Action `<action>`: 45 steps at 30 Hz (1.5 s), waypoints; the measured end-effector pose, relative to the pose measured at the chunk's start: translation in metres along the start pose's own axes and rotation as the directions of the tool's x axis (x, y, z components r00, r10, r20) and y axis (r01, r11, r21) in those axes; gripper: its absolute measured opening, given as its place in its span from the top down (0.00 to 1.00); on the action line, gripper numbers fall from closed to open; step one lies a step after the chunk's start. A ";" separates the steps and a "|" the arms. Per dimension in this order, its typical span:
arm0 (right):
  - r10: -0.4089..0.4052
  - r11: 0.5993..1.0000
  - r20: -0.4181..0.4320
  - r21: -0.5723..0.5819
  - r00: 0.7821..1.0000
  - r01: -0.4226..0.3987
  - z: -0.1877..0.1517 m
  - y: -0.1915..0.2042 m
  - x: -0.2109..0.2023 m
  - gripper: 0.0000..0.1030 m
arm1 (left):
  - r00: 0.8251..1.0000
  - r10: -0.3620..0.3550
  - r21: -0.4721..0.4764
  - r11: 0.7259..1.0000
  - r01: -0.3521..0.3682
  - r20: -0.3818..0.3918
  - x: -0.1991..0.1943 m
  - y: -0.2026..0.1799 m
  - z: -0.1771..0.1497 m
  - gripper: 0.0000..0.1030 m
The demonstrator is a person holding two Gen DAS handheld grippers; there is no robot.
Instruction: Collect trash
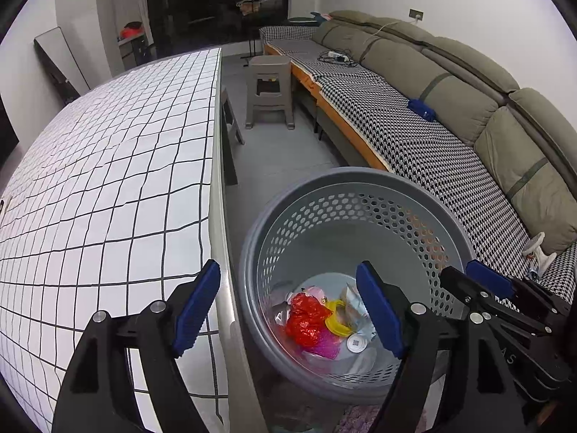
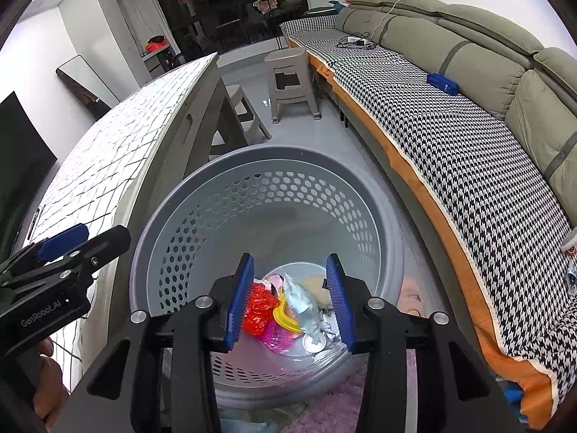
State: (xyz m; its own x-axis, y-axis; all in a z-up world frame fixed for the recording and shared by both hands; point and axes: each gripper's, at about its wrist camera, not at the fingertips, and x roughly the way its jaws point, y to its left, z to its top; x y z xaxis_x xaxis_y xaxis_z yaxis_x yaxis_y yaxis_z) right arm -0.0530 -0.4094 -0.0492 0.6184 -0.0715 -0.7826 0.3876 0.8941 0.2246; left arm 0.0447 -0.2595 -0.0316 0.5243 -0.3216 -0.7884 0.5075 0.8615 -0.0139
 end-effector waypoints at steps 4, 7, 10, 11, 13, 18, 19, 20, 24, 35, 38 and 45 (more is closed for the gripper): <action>0.004 1.000 0.007 0.000 1.000 -0.004 -0.001 0.000 -0.003 0.56 | 1.000 0.016 0.000 1.000 -0.016 0.002 -0.002 0.002 -0.001 0.24; 0.003 1.000 0.016 -0.002 1.000 -0.003 -0.002 0.001 -0.007 0.47 | 1.000 0.020 -0.004 1.000 -0.020 0.004 -0.003 0.003 -0.002 0.22; 0.000 1.000 0.022 -0.005 1.000 0.000 -0.003 0.002 -0.009 0.47 | 1.000 0.024 -0.011 1.000 -0.024 0.014 -0.006 0.004 -0.003 0.18; 0.000 1.000 0.023 -0.004 1.000 0.000 -0.003 0.001 -0.010 0.47 | 1.000 0.026 -0.013 1.000 -0.026 0.017 -0.007 0.004 -0.003 0.18; -0.001 1.000 0.025 -0.003 1.000 0.001 -0.003 0.001 -0.011 0.47 | 0.999 0.028 -0.012 1.000 -0.028 0.021 -0.009 0.004 -0.004 0.17; 0.000 1.000 0.032 -0.004 0.999 0.000 -0.004 0.000 -0.014 0.45 | 0.999 0.034 -0.015 0.999 -0.033 0.029 -0.013 0.005 -0.005 0.11; 0.001 1.000 0.033 -0.004 0.999 -0.001 -0.005 0.001 -0.014 0.45 | 0.999 0.035 -0.016 0.999 -0.035 0.032 -0.014 0.005 -0.006 0.10; 0.001 1.000 0.033 -0.004 0.999 -0.001 -0.004 0.000 -0.014 0.45 | 0.999 0.037 -0.016 0.999 -0.036 0.034 -0.015 0.006 -0.006 0.10; 0.000 1.000 0.036 -0.003 0.999 0.000 -0.005 -0.001 -0.015 0.41 | 0.999 0.043 -0.016 0.999 -0.042 0.032 -0.016 0.007 -0.007 0.09; -0.001 1.000 0.043 -0.003 0.999 0.001 -0.004 0.003 -0.017 0.40 | 0.998 0.054 -0.015 0.998 -0.054 0.037 -0.019 0.010 -0.007 0.07; -0.002 1.000 0.047 -0.001 0.999 0.002 -0.003 0.002 -0.018 0.39 | 0.998 0.058 -0.017 0.998 -0.057 0.036 -0.018 0.009 -0.006 0.07; -0.002 1.000 0.044 0.000 0.999 0.002 -0.004 0.002 -0.017 0.39 | 0.998 0.061 -0.013 0.998 -0.061 0.035 -0.018 0.009 -0.006 0.07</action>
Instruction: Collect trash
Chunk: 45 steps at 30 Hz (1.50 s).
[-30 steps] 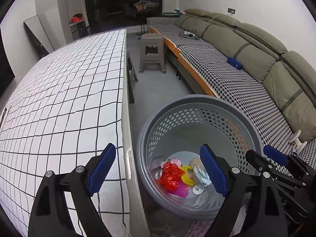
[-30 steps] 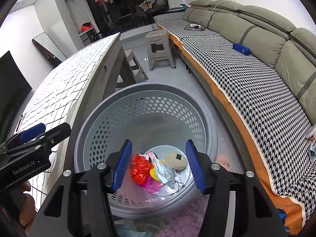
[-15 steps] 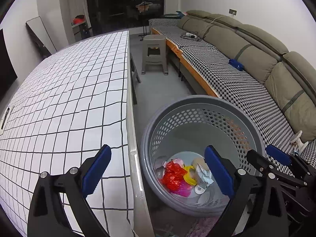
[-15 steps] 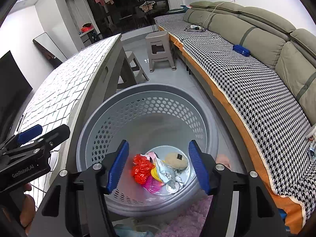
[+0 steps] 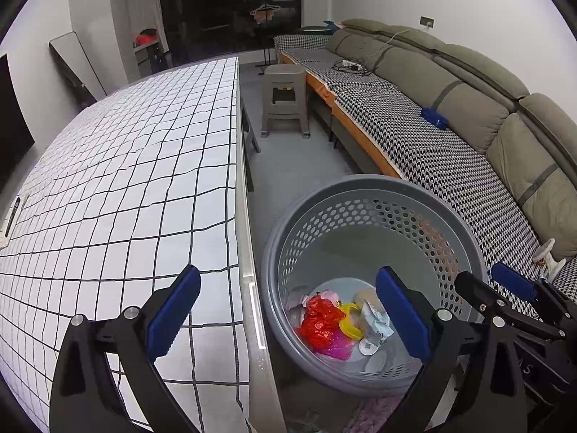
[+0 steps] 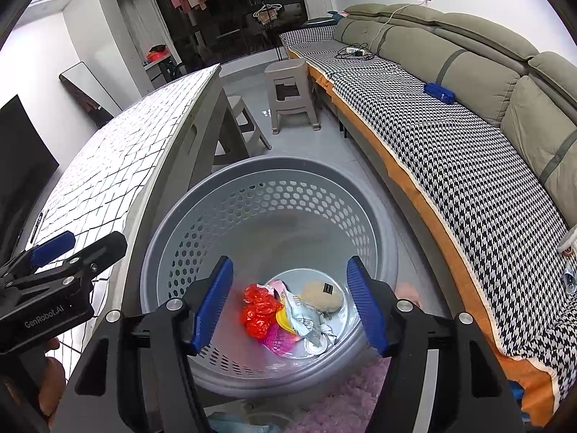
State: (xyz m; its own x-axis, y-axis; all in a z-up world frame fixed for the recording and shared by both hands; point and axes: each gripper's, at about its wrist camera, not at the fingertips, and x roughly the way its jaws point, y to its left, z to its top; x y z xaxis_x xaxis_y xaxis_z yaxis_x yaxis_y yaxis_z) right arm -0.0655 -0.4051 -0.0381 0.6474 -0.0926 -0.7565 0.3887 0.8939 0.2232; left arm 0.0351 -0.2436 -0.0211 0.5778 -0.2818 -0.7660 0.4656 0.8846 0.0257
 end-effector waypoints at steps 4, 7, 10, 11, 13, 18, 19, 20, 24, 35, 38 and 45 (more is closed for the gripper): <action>0.000 1.000 -0.001 0.000 1.000 0.000 0.000 0.000 0.000 0.39 | 1.000 0.001 0.000 1.000 -0.001 -0.003 0.001 -0.001 0.000 0.06; 0.002 1.000 0.000 0.005 1.000 -0.002 0.000 0.000 0.001 0.39 | 1.000 0.004 0.002 1.000 -0.004 -0.008 0.002 -0.001 0.000 0.06; 0.003 1.000 0.001 0.008 1.000 -0.003 0.000 -0.001 0.001 0.39 | 1.000 0.005 0.005 1.000 -0.005 -0.010 0.003 -0.003 0.000 0.06; 0.003 1.000 0.001 0.008 1.000 -0.003 0.000 -0.001 0.001 0.38 | 1.000 0.006 0.005 1.000 -0.006 -0.010 0.003 -0.003 0.000 0.06; 0.004 1.000 0.001 0.008 1.000 -0.004 0.000 -0.001 0.001 0.38 | 1.000 0.009 0.006 1.000 -0.009 -0.009 0.003 -0.003 -0.001 0.06; 0.006 1.000 0.002 0.008 1.000 -0.006 0.000 -0.001 0.001 0.38 | 1.000 0.014 0.006 1.000 -0.014 -0.010 0.003 -0.006 -0.002 0.06; 0.006 1.000 0.002 0.008 1.000 -0.006 0.000 -0.001 0.001 0.38 | 1.000 0.016 0.007 1.000 -0.016 -0.010 0.003 -0.006 -0.001 0.06; 0.005 1.000 0.002 0.009 1.000 -0.005 0.000 -0.001 0.001 0.38 | 1.000 0.017 0.007 1.000 -0.017 -0.010 0.003 -0.006 -0.001 0.06; 0.006 1.000 0.002 0.009 1.000 -0.006 0.000 -0.001 0.001 0.38 | 1.000 0.019 0.007 1.000 -0.019 -0.008 0.003 -0.007 -0.001 0.06; 0.007 1.000 0.003 0.010 1.000 -0.008 0.000 -0.001 0.000 0.38 | 1.000 0.027 0.008 1.000 -0.027 -0.010 0.004 -0.007 -0.001 0.06; 0.009 1.000 0.001 0.011 1.000 -0.009 0.000 0.000 0.001 0.38 | 0.999 0.031 0.009 0.999 -0.031 -0.012 0.005 -0.009 -0.001 0.06; 0.011 1.000 0.002 0.010 1.000 -0.011 0.001 0.001 0.000 0.38 | 0.999 0.038 0.005 0.999 -0.038 -0.014 0.006 -0.008 -0.003 0.06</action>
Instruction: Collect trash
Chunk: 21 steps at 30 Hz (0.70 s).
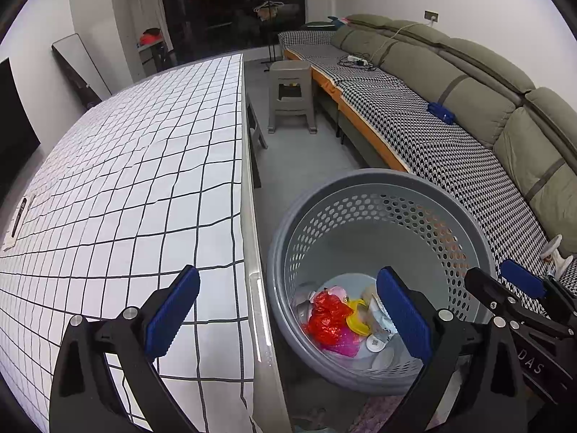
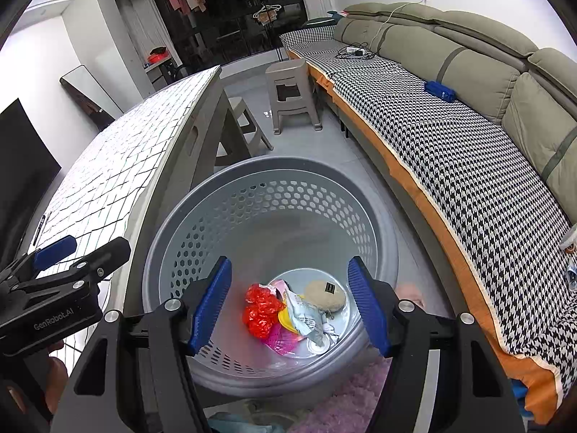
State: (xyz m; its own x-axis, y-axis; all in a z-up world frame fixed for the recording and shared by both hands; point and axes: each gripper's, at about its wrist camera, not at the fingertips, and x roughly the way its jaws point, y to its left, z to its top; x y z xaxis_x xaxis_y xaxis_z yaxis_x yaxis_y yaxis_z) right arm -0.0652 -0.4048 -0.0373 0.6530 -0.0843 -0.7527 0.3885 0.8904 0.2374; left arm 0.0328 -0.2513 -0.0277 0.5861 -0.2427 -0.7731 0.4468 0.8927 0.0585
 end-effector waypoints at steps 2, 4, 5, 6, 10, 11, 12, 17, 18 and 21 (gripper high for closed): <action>0.000 1.000 0.000 0.001 1.000 0.000 0.000 0.000 0.000 0.38 | 1.000 0.000 -0.002 1.000 0.000 0.000 0.000 0.001 0.000 0.06; 0.000 1.000 0.000 0.002 1.000 0.000 0.000 0.000 0.000 0.38 | 1.000 0.002 -0.003 1.000 -0.002 0.001 0.000 0.002 0.000 0.06; 0.001 1.000 0.000 0.002 1.000 -0.001 -0.001 0.001 0.000 0.38 | 1.000 0.004 -0.004 1.000 -0.004 0.002 0.000 0.002 0.000 0.06; 0.000 1.000 0.000 0.002 1.000 0.000 -0.001 0.000 0.000 0.38 | 1.000 0.006 -0.005 1.000 -0.006 0.002 0.000 0.002 -0.001 0.06; 0.001 1.000 0.001 0.002 1.000 -0.001 -0.001 0.000 0.000 0.38 | 1.000 0.019 -0.006 1.000 -0.019 0.007 -0.001 0.001 0.001 0.06; 0.000 1.000 0.000 0.002 1.000 0.000 -0.001 0.000 0.000 0.38 | 1.000 0.022 -0.006 1.000 -0.022 0.008 -0.001 0.001 0.001 0.06; 0.001 1.000 0.000 0.002 1.000 -0.001 -0.001 0.000 0.000 0.38 | 1.000 0.024 -0.006 1.000 -0.024 0.010 -0.002 0.001 0.001 0.06; 0.000 1.000 0.001 0.001 1.000 0.000 -0.001 0.001 0.000 0.38 | 1.000 0.021 -0.005 1.000 -0.021 0.008 -0.002 0.002 0.001 0.06; 0.001 1.000 0.001 0.002 1.000 -0.001 -0.001 0.000 0.000 0.38 | 1.000 0.021 -0.004 1.000 -0.021 0.008 -0.002 0.002 0.002 0.06; 0.000 1.000 0.001 0.002 1.000 0.000 -0.001 0.000 0.000 0.38 | 1.000 0.021 -0.002 1.000 -0.021 0.010 -0.003 0.002 0.002 0.06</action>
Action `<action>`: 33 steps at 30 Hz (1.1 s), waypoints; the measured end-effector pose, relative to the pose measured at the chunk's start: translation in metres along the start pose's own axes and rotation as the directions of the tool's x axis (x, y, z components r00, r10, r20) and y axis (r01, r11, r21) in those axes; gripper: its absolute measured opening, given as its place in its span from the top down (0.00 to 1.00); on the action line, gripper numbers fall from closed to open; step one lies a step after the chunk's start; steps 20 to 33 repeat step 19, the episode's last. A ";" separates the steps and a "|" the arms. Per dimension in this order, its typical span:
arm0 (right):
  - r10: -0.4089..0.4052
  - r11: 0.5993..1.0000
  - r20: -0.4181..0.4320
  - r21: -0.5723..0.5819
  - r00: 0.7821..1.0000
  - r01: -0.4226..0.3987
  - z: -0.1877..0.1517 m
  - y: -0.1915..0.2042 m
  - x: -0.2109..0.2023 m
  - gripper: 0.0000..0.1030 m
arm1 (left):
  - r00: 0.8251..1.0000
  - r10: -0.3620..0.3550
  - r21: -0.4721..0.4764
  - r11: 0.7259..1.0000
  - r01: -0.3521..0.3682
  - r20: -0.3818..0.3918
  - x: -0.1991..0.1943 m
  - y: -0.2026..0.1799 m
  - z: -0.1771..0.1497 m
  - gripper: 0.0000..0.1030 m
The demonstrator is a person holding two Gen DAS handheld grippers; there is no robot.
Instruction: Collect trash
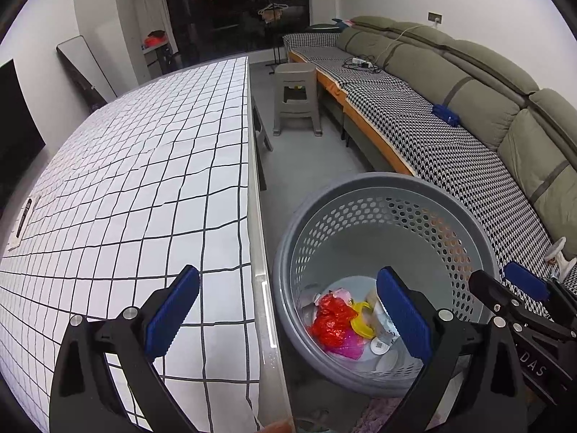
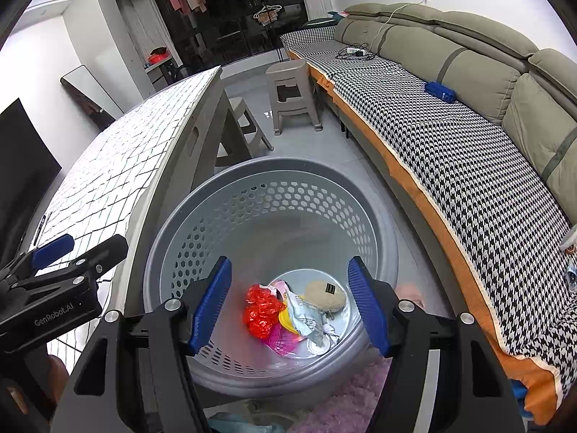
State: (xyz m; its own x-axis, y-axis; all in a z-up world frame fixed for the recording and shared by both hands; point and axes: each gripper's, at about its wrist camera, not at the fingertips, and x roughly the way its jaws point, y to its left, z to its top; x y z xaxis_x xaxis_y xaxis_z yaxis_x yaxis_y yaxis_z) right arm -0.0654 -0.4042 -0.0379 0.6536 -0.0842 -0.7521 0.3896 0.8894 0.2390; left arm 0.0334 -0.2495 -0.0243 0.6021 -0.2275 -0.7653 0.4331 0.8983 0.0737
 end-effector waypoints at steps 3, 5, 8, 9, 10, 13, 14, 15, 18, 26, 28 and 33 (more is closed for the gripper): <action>0.000 1.000 0.000 -0.001 1.000 0.000 0.000 0.000 0.000 0.38 | 1.000 0.002 0.000 1.000 -0.002 0.000 0.000 0.000 0.000 0.06; 0.000 1.000 0.000 -0.001 1.000 0.000 0.000 0.000 0.000 0.38 | 1.000 0.000 0.000 1.000 0.000 -0.001 0.000 0.000 0.000 0.06; 0.001 1.000 0.000 0.000 1.000 -0.001 0.000 0.001 0.000 0.38 | 1.000 -0.008 -0.001 1.000 0.008 -0.002 -0.001 0.002 0.000 0.06; 0.001 1.000 0.001 0.000 1.000 -0.001 0.000 0.001 0.000 0.38 | 1.000 -0.008 -0.001 1.000 0.008 -0.001 -0.001 0.002 0.000 0.06; 0.001 1.000 0.000 0.000 1.000 -0.001 0.000 0.000 0.000 0.38 | 1.000 -0.007 0.001 1.000 0.007 0.001 -0.001 0.002 -0.001 0.06; 0.002 1.000 0.000 -0.001 1.000 -0.002 0.000 0.000 0.000 0.38 | 1.000 -0.008 0.005 1.000 0.008 0.002 -0.001 0.001 -0.001 0.06; 0.002 1.000 0.000 -0.001 1.000 -0.002 0.000 -0.001 -0.001 0.38 | 1.000 -0.007 0.005 1.000 0.007 0.002 -0.002 0.001 -0.001 0.06; 0.002 1.000 0.000 -0.001 1.000 -0.002 0.000 -0.001 -0.001 0.38 | 1.000 -0.006 0.004 1.000 0.006 0.001 -0.002 0.000 -0.001 0.06; 0.001 1.000 0.001 0.000 1.000 -0.001 0.000 -0.001 -0.001 0.38 | 1.000 -0.007 0.003 1.000 0.007 -0.001 -0.002 0.000 -0.001 0.06; 0.002 1.000 0.001 0.000 1.000 -0.002 0.000 0.000 -0.001 0.38 | 1.000 -0.007 0.003 1.000 0.007 -0.001 -0.002 0.000 -0.001 0.06; 0.002 1.000 0.001 0.000 1.000 -0.002 0.000 0.000 -0.001 0.38 | 1.000 -0.007 0.003 1.000 0.007 -0.001 -0.002 0.000 -0.001 0.06; 0.002 1.000 0.001 0.000 1.000 -0.002 0.000 0.000 -0.001 0.38 | 1.000 -0.007 0.003 1.000 0.007 -0.001 -0.002 0.000 -0.001 0.06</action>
